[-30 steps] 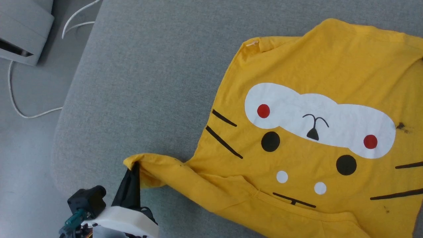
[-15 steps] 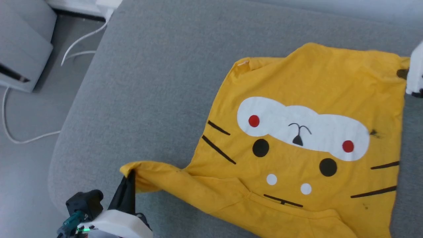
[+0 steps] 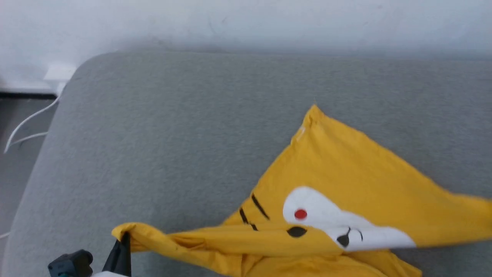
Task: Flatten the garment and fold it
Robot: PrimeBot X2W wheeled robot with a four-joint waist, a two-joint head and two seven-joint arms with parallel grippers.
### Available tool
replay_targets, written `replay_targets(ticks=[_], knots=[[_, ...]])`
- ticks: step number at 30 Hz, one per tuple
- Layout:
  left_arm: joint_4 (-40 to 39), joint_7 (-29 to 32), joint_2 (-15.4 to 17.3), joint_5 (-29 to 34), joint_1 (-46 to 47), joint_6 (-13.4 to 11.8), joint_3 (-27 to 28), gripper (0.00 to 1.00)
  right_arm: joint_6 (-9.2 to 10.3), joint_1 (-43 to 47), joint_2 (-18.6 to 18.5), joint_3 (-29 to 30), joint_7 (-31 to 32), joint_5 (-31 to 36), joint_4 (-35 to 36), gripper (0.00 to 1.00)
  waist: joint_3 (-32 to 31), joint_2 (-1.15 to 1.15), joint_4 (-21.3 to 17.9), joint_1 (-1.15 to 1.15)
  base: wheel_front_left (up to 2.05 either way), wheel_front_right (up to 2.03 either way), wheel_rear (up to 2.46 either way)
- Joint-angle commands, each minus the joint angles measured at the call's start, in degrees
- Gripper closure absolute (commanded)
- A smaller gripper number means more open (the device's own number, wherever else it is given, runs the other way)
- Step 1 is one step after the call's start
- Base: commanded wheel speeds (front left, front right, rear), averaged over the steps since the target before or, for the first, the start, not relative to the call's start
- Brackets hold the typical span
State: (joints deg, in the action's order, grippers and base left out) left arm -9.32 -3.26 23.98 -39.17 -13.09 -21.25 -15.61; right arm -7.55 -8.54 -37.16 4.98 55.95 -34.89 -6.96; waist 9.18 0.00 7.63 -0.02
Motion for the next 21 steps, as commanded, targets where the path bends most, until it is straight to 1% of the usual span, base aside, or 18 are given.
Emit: replay_targets(ticks=[1, 2, 3, 7, 11, 12, 13, 14, 15, 17, 20, 21], knots=[[-0.6, 0.1, 0.2, -0.8, -0.9, -0.1, 0.6, 1.00, 0.06, 7.9, 2.8, 3.9, -0.2, -0.8, 2.8, 1.00, -5.4, 0.00, -9.0, 0.02, 0.00, 0.00, 0.00], [-0.6, 0.1, 0.2, -0.8, -0.9, -0.1, 0.6, 1.00, 0.06, 7.9, 2.8, 3.9, -0.2, -0.8, 2.8, 1.00, -5.4, 0.00, -9.0, 0.02, 0.00, 0.00, 0.00], [-0.6, 0.2, 0.2, -1.0, -1.1, -0.2, 0.8, 1.00, 0.06, 11.5, 4.4, 5.5, 0.1, -1.0, 4.0, 1.00, -5.3, 0.00, -9.8, 0.02, 0.00, 0.00, 0.00], [-0.2, 1.3, 1.0, -0.9, -1.6, -1.1, 1.0, 1.00, 0.06, 23.6, 13.2, 10.7, 0.6, -0.4, 7.3, 1.00, -4.8, 0.00, -11.6, 0.02, 0.00, 0.00, 0.00], [0.3, 2.0, 1.5, -0.5, -1.8, -2.2, 1.2, 1.00, 0.06, 30.4, 20.6, 12.9, 0.1, 1.2, 8.5, 1.00, -4.5, 0.00, -12.3, 0.02, 0.00, 0.00, 0.00], [0.3, 2.2, 1.7, -0.4, -1.9, -2.5, 1.2, 1.00, 0.06, 31.1, 21.9, 13.0, -0.4, 1.6, 8.6, 0.80, -4.4, 0.00, -12.3, 0.02, 0.00, 0.00, 0.00], [0.3, 2.3, 1.8, -0.3, -1.9, -2.6, 1.3, 1.00, 0.06, 31.4, 22.8, 12.7, -1.1, 1.6, 8.9, 0.51, -4.3, 0.00, -12.4, 0.02, 0.00, 0.00, 0.00], [0.3, 2.4, 1.9, -0.2, -1.9, -2.7, 1.3, 1.00, 0.06, 31.2, 23.5, 12.7, -2.7, 1.6, 9.3, 0.06, -4.3, 0.00, -12.4, 0.02, 0.00, 0.00, 0.00], [0.3, 2.5, 2.2, 0.0, -2.0, -3.0, 1.4, 1.00, 0.06, 30.8, 23.9, 12.7, -4.4, 1.7, 9.6, 0.00, -4.1, 0.00, -12.4, 0.02, 0.00, 0.00, 0.00], [0.0, 2.7, 2.5, 0.2, -1.9, -3.1, 1.4, 1.00, 0.06, 29.3, 23.3, 12.3, -9.1, 2.7, 10.5, 0.00, -3.9, 0.00, -12.2, 0.02, 0.00, 0.00, 0.00], [-0.6, 3.0, 3.0, 0.4, -1.5, -3.3, 1.4, 1.00, 0.06, 24.9, 22.3, 12.4, -18.5, 5.3, 10.7, 0.00, -3.4, 0.00, -11.9, 0.02, 0.00, 0.00, 0.00], [-0.8, 3.1, 3.1, 0.5, -1.3, -3.3, 1.3, 1.00, 0.06, 22.9, 22.5, 12.3, -21.6, 5.7, 10.4, 0.00, -3.0, 0.00, -11.8, 0.02, 0.00, 0.00, 0.00]])
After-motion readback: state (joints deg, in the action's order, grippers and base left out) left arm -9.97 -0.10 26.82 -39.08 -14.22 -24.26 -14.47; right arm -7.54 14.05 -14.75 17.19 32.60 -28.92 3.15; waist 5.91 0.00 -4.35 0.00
